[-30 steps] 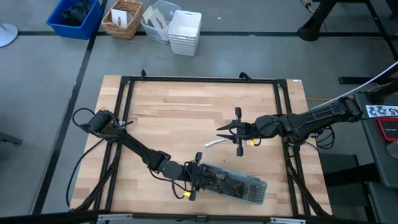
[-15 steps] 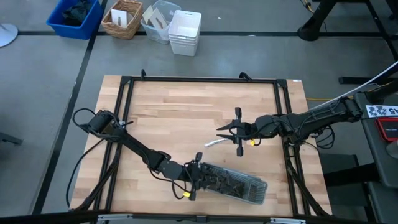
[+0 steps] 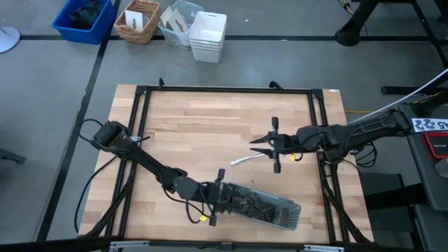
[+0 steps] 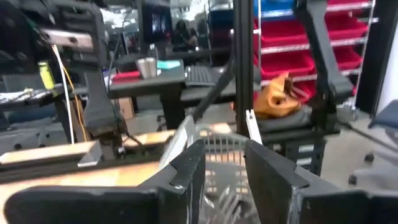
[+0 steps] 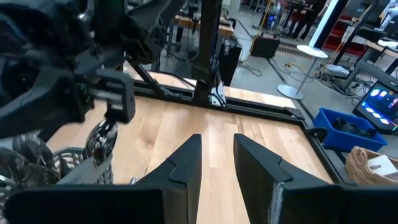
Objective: Sort silverware
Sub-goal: Put the knife into the gray silverware rack
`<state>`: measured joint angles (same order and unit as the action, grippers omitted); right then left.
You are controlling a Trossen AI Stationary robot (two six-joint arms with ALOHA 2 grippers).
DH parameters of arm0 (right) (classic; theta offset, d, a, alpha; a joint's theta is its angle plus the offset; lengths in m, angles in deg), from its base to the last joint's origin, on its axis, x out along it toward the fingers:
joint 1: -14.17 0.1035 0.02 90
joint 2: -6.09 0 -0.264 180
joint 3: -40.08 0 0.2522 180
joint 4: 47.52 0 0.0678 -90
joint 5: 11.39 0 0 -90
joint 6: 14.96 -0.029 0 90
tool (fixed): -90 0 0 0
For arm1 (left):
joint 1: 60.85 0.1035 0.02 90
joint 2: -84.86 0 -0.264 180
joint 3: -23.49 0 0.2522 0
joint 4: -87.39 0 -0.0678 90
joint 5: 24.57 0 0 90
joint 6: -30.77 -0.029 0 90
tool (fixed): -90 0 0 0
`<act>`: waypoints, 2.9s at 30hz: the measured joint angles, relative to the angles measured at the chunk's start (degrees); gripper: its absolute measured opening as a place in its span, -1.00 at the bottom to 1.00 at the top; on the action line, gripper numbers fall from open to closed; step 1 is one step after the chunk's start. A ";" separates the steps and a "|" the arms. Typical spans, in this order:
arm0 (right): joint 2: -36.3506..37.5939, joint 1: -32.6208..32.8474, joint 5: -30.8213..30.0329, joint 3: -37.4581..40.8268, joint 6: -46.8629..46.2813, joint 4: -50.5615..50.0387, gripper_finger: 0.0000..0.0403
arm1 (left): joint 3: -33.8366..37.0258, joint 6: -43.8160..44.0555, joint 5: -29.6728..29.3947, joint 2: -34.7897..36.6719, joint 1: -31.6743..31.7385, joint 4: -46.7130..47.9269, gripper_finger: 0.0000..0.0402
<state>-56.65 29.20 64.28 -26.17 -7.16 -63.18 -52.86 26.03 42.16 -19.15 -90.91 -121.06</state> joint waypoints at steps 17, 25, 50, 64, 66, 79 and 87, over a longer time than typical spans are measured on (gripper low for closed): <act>4.05 0.00 1.03 0.00 -5.16 -22.16 -0.52 | -0.09 7.39 -2.53 13.83 4.40 21.13 -0.48; 4.05 -0.04 -1.02 0.00 -3.07 -27.39 -0.52 | -0.11 14.75 -2.01 16.42 15.83 30.11 -0.48; 3.98 -0.04 0.61 5.95 -6.49 -34.23 -0.52 | -0.13 24.51 25.82 10.31 34.09 36.52 -0.48; 3.96 -0.04 0.32 15.77 -18.81 -31.49 -0.52 | -0.13 19.27 32.12 9.12 36.61 47.85 -0.48; 3.94 -0.04 0.04 17.71 -19.14 -28.87 -0.52 | -0.13 19.14 32.57 9.12 37.00 50.57 -0.48; 3.87 -0.04 -4.58 21.84 -15.26 -16.56 -0.52 | -0.15 17.76 32.72 9.12 37.31 57.71 -0.48; -2.21 -4.17 -4.08 21.84 -11.58 -12.75 -0.52 | -0.15 13.28 32.74 9.12 37.31 58.94 -0.48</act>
<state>-58.86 25.03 60.21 -4.33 -18.74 -75.93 -53.01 39.31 74.90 -10.03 -53.60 -62.12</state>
